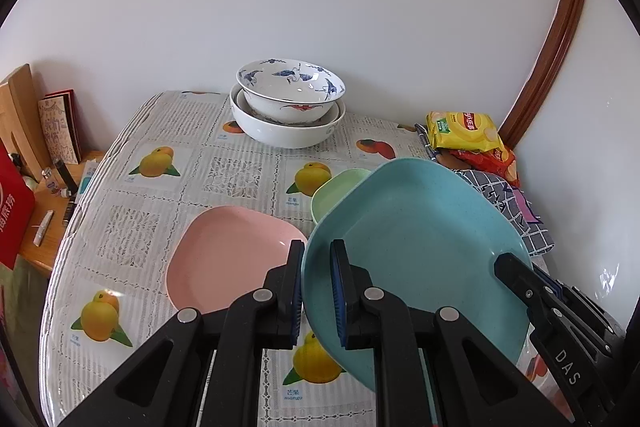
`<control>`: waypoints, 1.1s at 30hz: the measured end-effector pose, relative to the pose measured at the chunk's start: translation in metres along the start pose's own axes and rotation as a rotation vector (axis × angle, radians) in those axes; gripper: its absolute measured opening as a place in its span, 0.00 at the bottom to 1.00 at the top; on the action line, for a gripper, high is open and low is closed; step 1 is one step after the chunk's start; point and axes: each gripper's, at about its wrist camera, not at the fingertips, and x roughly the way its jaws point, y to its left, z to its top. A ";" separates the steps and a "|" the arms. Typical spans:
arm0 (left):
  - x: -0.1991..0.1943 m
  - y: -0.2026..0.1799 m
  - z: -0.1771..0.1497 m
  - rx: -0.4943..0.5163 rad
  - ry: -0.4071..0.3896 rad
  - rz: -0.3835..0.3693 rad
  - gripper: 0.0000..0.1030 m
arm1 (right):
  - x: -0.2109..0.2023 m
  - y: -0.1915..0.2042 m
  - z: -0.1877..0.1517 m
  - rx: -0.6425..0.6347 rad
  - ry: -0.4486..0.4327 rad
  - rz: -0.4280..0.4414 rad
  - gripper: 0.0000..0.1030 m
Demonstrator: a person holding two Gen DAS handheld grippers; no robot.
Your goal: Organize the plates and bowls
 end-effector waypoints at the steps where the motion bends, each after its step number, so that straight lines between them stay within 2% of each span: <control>1: 0.000 0.001 0.000 -0.002 0.001 0.003 0.13 | 0.002 0.001 0.000 0.000 0.003 0.001 0.13; 33: 0.029 0.072 -0.017 -0.101 0.067 0.084 0.13 | 0.062 0.059 -0.015 -0.092 0.111 0.043 0.13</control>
